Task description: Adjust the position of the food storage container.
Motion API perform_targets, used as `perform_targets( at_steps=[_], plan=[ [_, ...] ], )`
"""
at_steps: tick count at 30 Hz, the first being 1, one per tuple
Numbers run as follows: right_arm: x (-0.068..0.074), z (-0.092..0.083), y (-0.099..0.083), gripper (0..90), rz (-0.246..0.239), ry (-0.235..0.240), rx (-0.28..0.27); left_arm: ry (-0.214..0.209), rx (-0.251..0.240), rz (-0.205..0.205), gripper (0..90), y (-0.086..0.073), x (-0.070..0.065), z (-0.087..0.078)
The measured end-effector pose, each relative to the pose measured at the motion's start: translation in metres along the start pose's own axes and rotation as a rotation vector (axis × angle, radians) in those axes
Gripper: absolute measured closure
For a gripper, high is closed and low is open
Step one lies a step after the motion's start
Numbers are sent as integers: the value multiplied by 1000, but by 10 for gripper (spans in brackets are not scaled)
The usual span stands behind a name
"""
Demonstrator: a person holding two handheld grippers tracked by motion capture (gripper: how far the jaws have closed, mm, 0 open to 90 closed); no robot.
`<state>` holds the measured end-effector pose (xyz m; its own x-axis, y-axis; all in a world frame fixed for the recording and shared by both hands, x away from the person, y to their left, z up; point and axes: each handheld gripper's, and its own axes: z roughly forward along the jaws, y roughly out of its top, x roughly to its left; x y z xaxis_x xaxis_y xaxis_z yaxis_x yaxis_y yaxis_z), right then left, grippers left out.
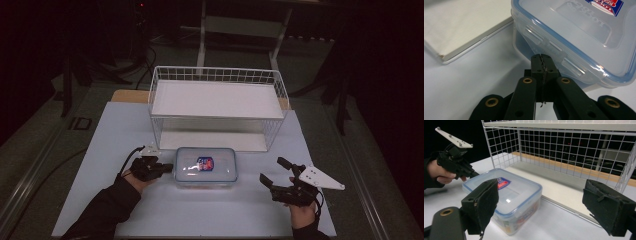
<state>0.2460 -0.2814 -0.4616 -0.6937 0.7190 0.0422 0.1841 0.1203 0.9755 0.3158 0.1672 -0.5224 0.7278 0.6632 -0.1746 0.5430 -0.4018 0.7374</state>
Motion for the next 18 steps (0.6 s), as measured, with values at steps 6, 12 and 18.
perform_targets(
  at_steps=[6, 12, 18],
  plan=[
    [1, 0, 0, 133, 0, 2, 1, -13, -1, 4, 898, 5, -4, 7],
    [1, 0, 0, 133, 2, 4, 1, -24, 3, 18, 898, 10, -8, 13],
    [1, 0, -1, 133, 2, 7, 7, -23, 1, 28, 898, 14, -10, 18]
  ],
)
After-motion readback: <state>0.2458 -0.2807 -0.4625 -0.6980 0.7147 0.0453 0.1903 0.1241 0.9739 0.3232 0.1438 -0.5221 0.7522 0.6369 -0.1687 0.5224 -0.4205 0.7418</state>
